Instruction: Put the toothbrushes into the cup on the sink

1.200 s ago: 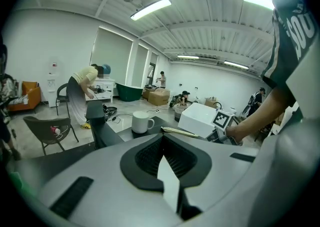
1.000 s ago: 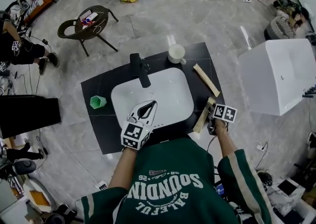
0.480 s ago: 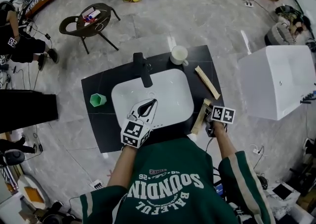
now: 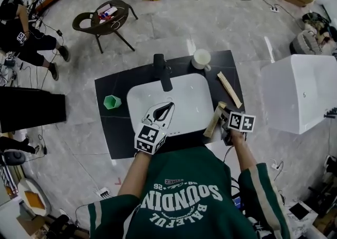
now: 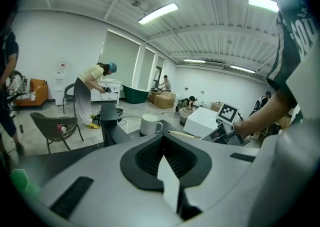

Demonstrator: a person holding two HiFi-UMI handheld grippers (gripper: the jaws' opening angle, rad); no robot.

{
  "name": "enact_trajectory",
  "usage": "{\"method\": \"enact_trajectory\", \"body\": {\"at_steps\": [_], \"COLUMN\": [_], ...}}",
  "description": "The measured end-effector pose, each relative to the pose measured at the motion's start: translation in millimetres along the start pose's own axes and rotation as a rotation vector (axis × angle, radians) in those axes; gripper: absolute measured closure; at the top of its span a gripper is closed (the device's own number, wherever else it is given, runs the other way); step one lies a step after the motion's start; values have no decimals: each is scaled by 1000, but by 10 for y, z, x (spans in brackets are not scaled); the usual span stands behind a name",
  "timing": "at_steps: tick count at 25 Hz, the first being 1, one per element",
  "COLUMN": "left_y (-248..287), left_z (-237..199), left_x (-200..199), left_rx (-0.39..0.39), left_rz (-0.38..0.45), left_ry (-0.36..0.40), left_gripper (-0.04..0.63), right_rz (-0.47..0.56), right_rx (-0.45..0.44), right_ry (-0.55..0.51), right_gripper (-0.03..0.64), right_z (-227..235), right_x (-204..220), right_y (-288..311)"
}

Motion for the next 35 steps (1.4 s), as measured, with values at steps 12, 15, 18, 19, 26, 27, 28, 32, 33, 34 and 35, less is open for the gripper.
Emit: {"method": "enact_trajectory", "body": {"at_steps": [12,15,18,19,26,27,28,32,33,34,35], "left_y": [-45,-59,-75,-78,-85,-88,-92,-94,-89,-83,-79], "left_z": [-59,-63,-82,-87,-123,-129,-135,-146,-147,-148,-149], "left_x": [-67,-67,-61,-59,-90,-97,-103,-126,-131,-133,-135], "left_rx": [-28,-34,-41,-43,-57,-60,-64,-70,-71,-73,-75], "left_rz": [19,21,21,20,25,28,32,36,36,36,35], "left_ry": [-6,-5,-7,-8,-7,-8,-10,-12,-12,-12,-13], "left_gripper": [584,584,584,584,584,584,584,584,584,584,584], "right_rz": [116,140,156,160,211,219,228,273,287,304,323], "right_rx": [-156,-166,-178,-181,-195,-199,-204,-225,-231,-238,-245], "right_ry": [-250,-335,-392,-409,-578,-602,-619,-664,-675,-686,-696], "right_gripper": [526,529,529,529,531,531,531,531,531,531,531], "right_z": [-673,-785,-875,-900,-1097,-1130,-1166,-1304,-1336,-1369,-1402], "right_x": [-415,-453,-478,-487,-629,-668,-712,-950,-1024,-1104,-1190], "right_y": [-17,-31,-19,-15,-21,-23,-27,-79,-99,-123,-149]}}
Point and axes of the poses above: the fingertips, and each gripper's own axes: y forward along the fingers, z to its right, x out of its underside, the point moved 5 cm from there along -y, backward along the fingers, and after that the axes turned 6 degrees about -y, right-handed, at the moved point
